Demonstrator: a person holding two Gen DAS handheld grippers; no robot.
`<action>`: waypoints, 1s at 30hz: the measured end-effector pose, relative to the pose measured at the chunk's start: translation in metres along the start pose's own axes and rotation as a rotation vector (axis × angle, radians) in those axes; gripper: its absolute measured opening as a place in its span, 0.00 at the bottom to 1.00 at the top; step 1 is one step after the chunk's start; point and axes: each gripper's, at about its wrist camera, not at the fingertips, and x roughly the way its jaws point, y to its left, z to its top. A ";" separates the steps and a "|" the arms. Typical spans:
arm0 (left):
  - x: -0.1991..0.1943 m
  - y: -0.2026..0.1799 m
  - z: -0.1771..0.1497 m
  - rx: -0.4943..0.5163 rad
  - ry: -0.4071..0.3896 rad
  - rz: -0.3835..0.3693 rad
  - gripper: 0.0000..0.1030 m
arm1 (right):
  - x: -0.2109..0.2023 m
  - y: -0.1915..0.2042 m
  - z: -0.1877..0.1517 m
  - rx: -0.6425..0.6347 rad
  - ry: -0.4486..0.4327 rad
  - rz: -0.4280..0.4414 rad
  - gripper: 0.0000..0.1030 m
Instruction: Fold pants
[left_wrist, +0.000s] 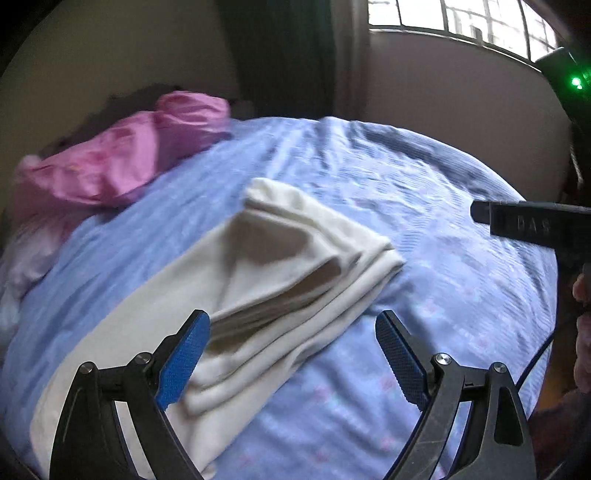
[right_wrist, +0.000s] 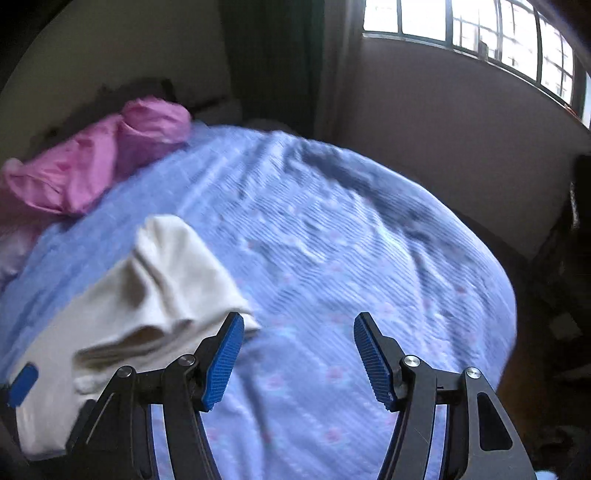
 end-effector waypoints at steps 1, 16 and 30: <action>0.008 -0.004 0.007 0.009 0.000 -0.030 0.89 | 0.007 -0.003 0.002 0.002 0.019 -0.025 0.61; 0.089 -0.038 0.033 -0.053 0.029 0.078 0.88 | 0.027 -0.039 0.016 0.114 0.075 -0.085 0.61; 0.063 0.049 0.027 -0.423 -0.006 -0.129 0.14 | 0.029 -0.032 0.012 0.089 0.096 -0.043 0.61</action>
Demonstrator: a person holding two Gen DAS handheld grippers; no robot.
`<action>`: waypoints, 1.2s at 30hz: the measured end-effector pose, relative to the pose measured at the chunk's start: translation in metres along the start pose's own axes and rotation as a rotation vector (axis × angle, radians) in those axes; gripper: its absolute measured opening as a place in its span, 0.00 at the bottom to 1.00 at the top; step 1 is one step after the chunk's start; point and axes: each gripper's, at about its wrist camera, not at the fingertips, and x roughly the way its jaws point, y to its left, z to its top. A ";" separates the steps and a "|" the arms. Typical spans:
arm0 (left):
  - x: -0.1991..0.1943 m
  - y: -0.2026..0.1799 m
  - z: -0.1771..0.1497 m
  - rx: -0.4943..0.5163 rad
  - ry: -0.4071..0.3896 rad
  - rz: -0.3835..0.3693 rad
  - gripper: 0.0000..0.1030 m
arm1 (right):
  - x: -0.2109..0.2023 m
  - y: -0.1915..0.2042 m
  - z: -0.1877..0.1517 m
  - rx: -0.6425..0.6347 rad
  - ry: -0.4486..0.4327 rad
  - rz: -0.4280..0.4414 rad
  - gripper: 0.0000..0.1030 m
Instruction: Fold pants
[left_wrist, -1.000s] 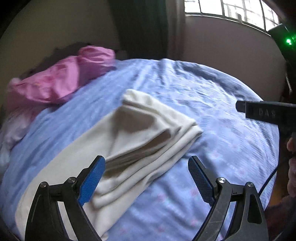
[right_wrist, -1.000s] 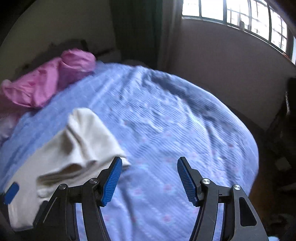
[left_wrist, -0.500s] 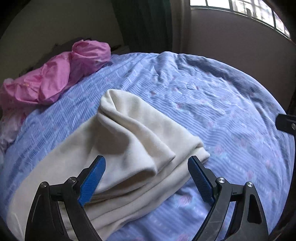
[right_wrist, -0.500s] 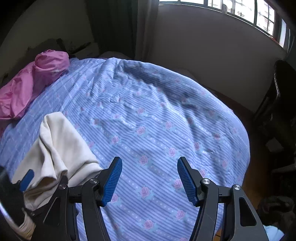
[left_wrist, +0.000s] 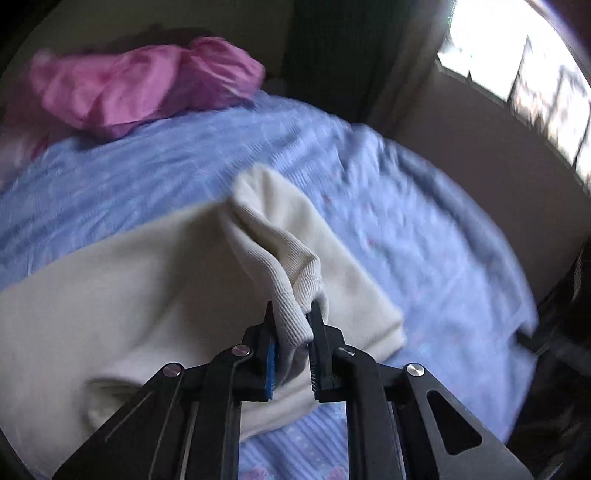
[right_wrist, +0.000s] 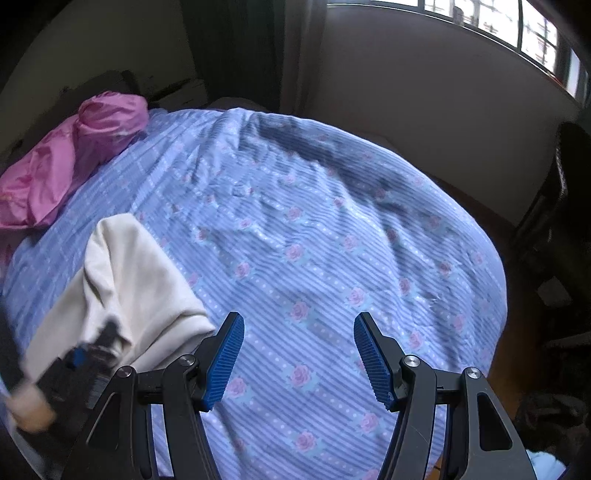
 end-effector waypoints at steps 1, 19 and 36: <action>-0.011 0.015 0.008 -0.049 -0.024 -0.017 0.14 | 0.000 0.002 -0.001 -0.010 0.002 0.008 0.61; -0.011 0.203 0.054 -0.431 0.027 0.059 0.15 | -0.007 0.178 -0.018 -0.505 -0.189 0.191 0.61; -0.028 0.225 0.025 -0.268 0.029 0.307 0.82 | 0.020 0.246 -0.093 -0.808 0.103 0.677 0.61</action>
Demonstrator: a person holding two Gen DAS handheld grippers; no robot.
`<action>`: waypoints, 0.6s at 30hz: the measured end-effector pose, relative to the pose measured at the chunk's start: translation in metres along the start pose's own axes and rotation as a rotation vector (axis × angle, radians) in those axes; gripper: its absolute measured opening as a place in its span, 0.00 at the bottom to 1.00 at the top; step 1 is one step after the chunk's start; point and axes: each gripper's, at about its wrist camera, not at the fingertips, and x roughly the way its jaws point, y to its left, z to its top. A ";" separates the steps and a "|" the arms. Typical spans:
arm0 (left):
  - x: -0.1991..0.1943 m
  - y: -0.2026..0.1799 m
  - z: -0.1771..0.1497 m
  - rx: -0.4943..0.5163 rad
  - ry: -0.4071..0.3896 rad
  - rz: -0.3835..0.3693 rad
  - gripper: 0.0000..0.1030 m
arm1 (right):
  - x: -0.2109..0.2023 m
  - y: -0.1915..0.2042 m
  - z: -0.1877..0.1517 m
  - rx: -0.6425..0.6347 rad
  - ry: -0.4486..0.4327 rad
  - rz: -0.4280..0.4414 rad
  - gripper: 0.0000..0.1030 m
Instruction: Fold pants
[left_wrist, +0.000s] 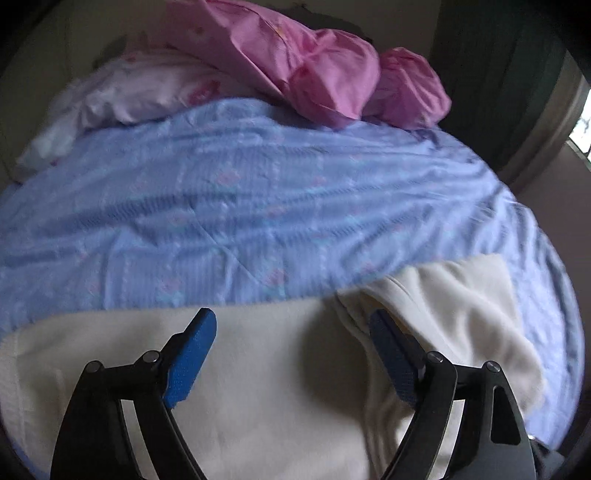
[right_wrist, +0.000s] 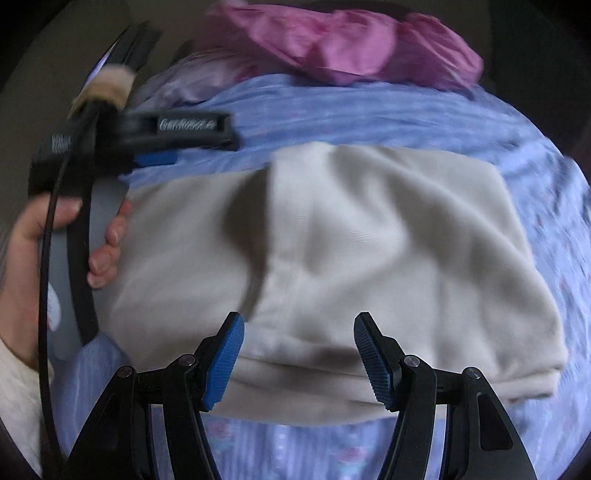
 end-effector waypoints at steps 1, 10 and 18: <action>0.001 -0.001 -0.001 -0.006 0.014 -0.044 0.82 | 0.000 0.007 -0.002 -0.027 -0.008 0.010 0.61; -0.007 -0.001 -0.029 0.010 0.060 -0.069 0.82 | 0.012 0.037 -0.026 -0.202 0.020 0.016 0.61; 0.005 0.000 -0.038 0.001 0.104 -0.103 0.82 | 0.020 0.035 -0.037 -0.226 0.016 0.003 0.49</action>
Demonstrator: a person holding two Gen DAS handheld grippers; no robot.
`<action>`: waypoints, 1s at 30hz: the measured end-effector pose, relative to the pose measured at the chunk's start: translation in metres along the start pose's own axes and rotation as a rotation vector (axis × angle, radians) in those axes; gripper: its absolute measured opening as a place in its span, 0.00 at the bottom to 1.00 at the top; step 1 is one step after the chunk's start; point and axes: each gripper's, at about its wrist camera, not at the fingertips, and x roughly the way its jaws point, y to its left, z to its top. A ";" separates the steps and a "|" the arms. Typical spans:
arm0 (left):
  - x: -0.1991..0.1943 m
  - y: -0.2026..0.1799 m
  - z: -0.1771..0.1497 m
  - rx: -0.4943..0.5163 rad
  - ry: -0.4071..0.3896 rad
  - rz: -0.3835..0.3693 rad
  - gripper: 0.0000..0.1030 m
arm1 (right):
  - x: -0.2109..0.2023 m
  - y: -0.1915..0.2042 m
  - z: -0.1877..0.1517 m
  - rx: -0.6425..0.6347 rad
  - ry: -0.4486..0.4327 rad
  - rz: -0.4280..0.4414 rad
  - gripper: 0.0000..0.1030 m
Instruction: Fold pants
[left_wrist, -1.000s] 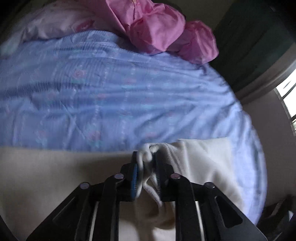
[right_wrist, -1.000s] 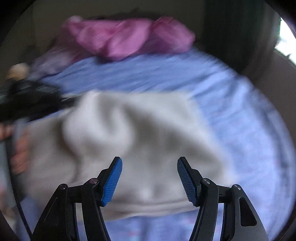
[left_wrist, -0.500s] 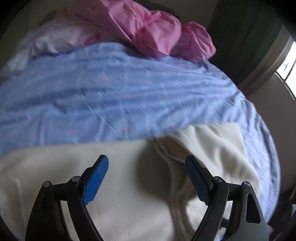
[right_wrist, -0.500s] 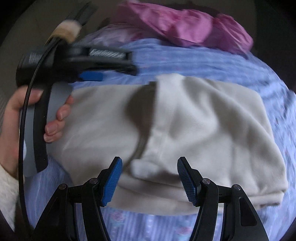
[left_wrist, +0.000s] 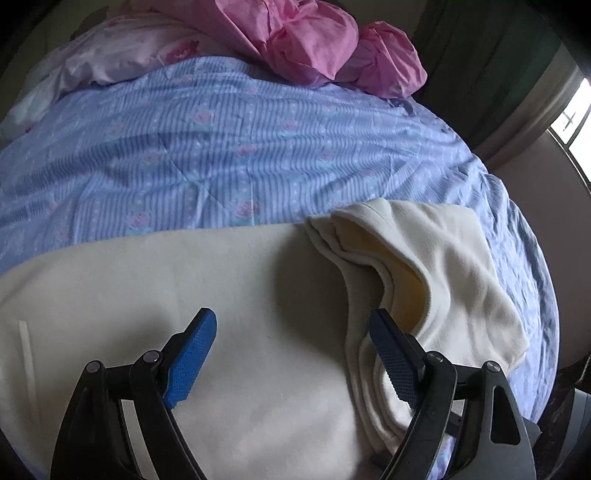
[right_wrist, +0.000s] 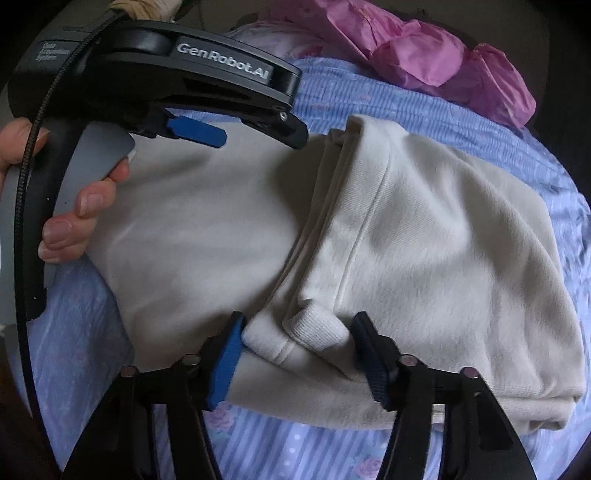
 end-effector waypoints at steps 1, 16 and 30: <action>0.000 -0.001 0.000 0.004 -0.001 -0.004 0.82 | -0.003 0.000 -0.001 -0.007 -0.002 -0.001 0.46; 0.026 -0.031 -0.012 0.052 0.022 -0.022 0.84 | -0.039 0.013 -0.017 -0.086 0.021 0.018 0.26; 0.004 -0.037 -0.008 0.005 -0.020 -0.178 0.94 | -0.027 0.023 -0.024 -0.125 0.039 -0.013 0.27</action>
